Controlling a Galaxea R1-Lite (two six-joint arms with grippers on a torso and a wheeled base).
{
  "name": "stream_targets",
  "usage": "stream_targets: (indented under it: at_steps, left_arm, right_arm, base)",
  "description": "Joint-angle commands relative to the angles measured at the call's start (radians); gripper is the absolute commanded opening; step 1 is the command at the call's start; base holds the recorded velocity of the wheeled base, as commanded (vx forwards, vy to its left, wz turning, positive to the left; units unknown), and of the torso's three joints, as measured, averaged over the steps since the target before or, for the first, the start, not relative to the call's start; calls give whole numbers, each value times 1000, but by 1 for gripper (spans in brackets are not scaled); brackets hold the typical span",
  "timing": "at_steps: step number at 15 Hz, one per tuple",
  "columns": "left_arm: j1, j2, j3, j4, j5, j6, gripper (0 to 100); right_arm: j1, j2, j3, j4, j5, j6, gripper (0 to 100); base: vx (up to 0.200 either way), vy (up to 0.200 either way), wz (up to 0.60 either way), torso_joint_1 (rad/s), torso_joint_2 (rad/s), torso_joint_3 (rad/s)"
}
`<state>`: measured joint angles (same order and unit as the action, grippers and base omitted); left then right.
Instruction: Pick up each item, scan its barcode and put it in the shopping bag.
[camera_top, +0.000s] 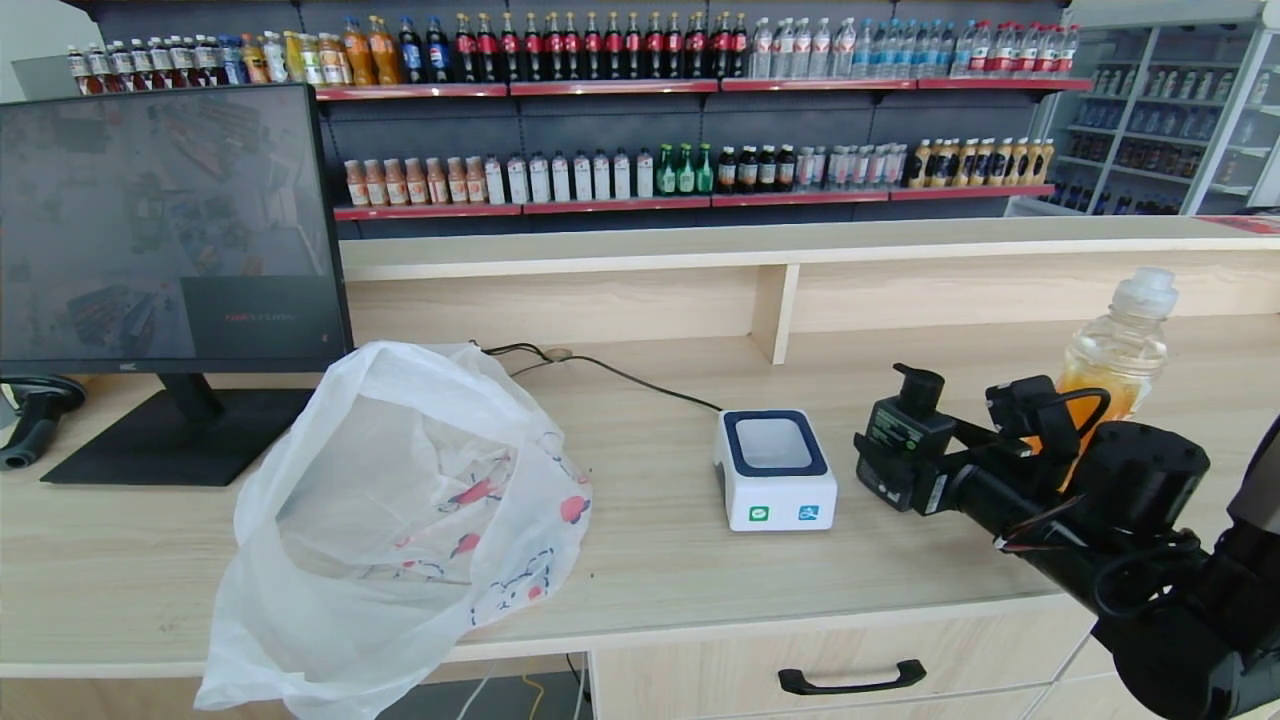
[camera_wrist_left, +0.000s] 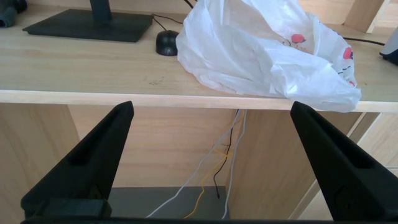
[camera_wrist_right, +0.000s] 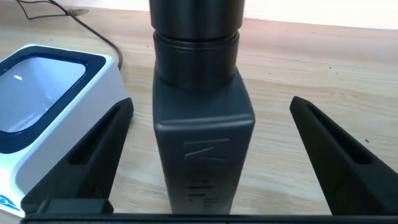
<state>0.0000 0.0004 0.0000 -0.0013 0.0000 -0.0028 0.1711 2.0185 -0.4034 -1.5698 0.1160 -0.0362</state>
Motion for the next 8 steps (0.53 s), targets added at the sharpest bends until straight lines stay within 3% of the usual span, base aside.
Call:
stream_targets:
  at_steps: [1, 8]
  left_arm:
    - [0, 0, 0, 0, 0, 0, 100]
    - [0, 0, 0, 0, 0, 0, 100]
  right_arm:
    - [-8, 2, 14, -1, -1, -1, 100]
    - [-35, 20, -9, -1, 1, 1, 100]
  base:
    - [0, 0, 0, 0, 0, 0]
    - [0, 0, 0, 0, 0, 0]
